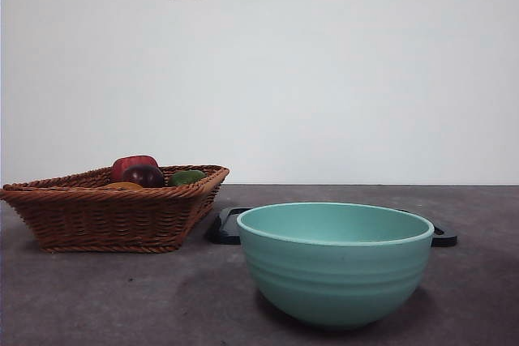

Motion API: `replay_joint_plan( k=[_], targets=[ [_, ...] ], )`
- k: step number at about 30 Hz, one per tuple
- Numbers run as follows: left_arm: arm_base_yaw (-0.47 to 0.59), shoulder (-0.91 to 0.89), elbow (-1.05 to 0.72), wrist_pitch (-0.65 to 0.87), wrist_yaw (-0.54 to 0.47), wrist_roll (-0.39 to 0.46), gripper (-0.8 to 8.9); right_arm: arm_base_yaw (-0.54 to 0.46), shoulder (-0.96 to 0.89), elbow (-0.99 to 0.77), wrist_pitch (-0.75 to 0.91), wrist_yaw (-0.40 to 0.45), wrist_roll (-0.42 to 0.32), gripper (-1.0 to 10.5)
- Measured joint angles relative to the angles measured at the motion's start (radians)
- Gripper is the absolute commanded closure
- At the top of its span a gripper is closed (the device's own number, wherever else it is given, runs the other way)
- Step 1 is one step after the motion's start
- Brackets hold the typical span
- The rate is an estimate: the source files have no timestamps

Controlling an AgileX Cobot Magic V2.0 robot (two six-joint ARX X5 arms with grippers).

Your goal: Pick up the wifruite, put it on the bowl, pick up the plate, put it on desk

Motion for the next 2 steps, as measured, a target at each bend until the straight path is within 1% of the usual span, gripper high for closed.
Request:
replay_joint_plan(
  k=[2],
  targets=[
    [0.000,0.000,0.000,0.000,0.000,0.000,7.94,0.000,0.000,0.000,0.000,0.000,0.000,9.3]
  ],
)
